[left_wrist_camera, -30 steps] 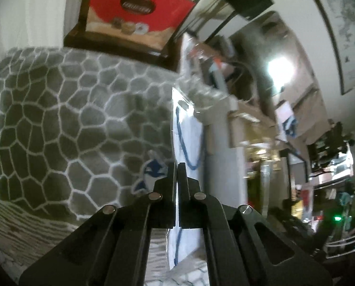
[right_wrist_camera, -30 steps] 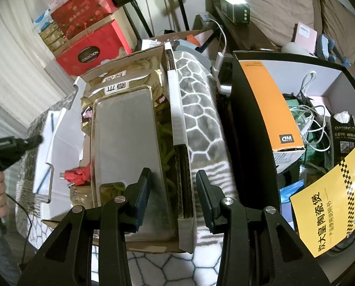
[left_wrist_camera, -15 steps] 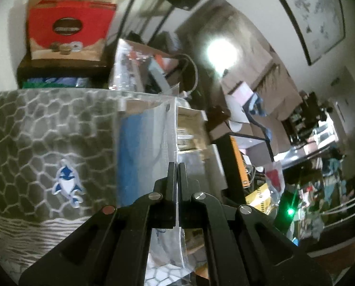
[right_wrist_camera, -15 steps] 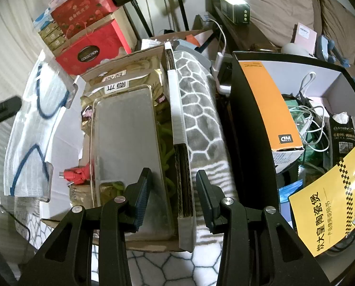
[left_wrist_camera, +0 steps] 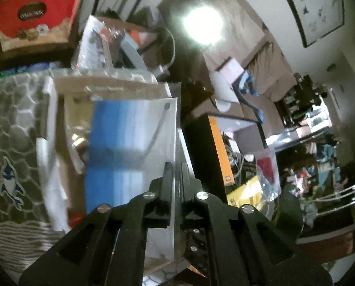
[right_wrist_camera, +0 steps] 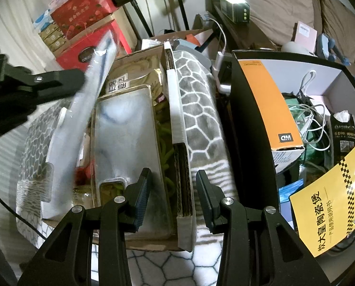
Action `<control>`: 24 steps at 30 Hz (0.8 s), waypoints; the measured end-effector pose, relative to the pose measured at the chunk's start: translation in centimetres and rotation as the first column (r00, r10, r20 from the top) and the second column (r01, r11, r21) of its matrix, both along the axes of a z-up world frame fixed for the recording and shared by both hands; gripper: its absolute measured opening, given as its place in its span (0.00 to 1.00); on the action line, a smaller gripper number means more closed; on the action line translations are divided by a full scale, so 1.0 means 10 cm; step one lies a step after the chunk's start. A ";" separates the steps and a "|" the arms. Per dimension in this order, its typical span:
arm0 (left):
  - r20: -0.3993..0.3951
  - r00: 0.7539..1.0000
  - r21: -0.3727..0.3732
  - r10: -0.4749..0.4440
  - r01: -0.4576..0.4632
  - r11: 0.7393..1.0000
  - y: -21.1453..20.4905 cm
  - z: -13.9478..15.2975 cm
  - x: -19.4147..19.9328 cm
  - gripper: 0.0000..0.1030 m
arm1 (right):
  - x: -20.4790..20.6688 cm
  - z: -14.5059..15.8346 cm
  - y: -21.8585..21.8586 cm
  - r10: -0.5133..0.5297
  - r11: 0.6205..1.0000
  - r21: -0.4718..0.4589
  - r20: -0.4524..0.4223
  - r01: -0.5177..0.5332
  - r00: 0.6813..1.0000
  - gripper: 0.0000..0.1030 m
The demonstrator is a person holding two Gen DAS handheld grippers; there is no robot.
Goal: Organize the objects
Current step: 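Lift the blue-and-white box with the left gripper into the cardboard box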
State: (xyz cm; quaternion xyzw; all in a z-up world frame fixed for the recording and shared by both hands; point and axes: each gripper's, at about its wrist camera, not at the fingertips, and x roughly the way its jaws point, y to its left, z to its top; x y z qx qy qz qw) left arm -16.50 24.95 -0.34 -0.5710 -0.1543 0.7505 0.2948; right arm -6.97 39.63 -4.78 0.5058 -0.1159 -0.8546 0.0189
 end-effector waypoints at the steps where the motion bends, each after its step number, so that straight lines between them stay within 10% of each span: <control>1: -0.003 1.000 -0.009 -0.006 0.006 1.000 0.01 0.00 0.02 0.05 | 0.00 0.00 0.00 0.000 1.000 0.000 0.000 0.000 1.000 0.38; 9: -0.099 0.995 -0.061 0.006 -0.012 0.998 -0.33 0.18 0.08 0.38 | 0.00 0.01 -0.01 -0.005 1.000 -0.002 -0.001 0.005 1.000 0.38; 24: -0.038 0.998 -0.112 -0.047 0.042 0.993 -0.56 -0.16 0.11 0.39 | 0.00 0.03 -0.03 -0.005 1.000 0.000 0.002 0.005 1.000 0.38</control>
